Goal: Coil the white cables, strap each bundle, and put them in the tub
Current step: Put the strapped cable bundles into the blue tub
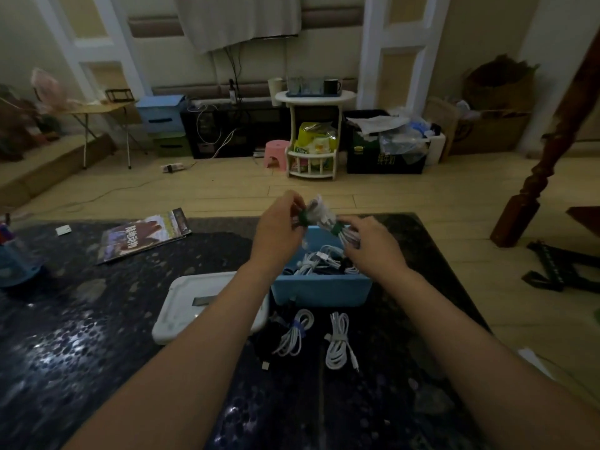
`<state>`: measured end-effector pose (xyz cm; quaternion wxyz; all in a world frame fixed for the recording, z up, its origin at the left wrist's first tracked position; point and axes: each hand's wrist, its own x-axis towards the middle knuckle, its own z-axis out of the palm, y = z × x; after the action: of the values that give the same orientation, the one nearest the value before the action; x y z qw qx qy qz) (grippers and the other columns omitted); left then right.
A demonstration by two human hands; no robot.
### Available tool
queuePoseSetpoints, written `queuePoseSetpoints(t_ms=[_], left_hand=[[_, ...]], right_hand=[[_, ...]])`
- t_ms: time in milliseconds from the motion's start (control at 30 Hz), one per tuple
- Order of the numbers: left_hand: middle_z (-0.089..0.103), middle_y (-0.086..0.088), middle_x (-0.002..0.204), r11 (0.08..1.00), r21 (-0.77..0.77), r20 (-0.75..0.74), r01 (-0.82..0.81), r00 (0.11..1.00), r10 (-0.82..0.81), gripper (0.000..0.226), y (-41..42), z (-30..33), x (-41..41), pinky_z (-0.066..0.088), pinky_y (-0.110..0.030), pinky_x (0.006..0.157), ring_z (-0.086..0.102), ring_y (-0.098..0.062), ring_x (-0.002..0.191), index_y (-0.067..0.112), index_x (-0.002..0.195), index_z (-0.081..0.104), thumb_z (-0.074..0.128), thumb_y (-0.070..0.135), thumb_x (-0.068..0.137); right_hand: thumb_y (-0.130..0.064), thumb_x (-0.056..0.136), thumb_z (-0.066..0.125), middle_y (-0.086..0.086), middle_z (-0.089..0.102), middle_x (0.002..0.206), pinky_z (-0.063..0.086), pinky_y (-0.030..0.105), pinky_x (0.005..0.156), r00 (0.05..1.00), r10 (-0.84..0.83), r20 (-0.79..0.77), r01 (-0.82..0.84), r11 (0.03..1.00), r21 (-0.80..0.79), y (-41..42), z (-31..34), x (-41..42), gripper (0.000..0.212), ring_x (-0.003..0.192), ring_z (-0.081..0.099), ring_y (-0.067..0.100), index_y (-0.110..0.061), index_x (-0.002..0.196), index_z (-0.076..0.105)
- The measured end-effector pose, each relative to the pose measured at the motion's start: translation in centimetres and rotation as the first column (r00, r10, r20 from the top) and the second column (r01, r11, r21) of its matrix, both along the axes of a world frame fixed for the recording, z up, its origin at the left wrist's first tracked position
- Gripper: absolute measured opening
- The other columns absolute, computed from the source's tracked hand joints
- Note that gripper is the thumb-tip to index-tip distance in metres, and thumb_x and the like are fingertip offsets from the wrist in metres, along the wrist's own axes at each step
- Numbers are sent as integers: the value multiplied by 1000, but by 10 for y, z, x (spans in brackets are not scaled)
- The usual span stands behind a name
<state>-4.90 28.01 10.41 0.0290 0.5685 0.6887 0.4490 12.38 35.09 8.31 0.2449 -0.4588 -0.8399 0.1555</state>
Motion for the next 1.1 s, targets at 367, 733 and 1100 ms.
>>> queuePoseSetpoints(t_ms=[367,733,1100], left_hand=[[70,-4,120,716,-687,-121,121,953,-277,29,30,-60,-24,52,-32,89,64,-21,98,21,114,74,54,17,94],[58,-4,98,929,-336,-47,-156,988,149,19,-88,-91,-1,50,-42,77,58,-24,92,21,104,54,64,31,91],[59,-14,125,789,-564,-145,-243,970,194,52,-118,-147,1,41,-38,98,48,-33,120,14,131,55,59,50,93]], right_hand=[[-22,96,48,-2,69,113,40,41,106,961,50,273,-38,998,-51,16,-38,-8,30,107,59,22,-28,108,75],[-40,95,59,2,55,120,47,34,82,993,24,115,-1,982,-191,-86,-100,27,35,113,56,23,-22,125,52],[-37,92,62,10,50,140,44,39,101,987,41,155,18,932,-361,-111,-134,21,76,125,47,31,-30,155,20]])
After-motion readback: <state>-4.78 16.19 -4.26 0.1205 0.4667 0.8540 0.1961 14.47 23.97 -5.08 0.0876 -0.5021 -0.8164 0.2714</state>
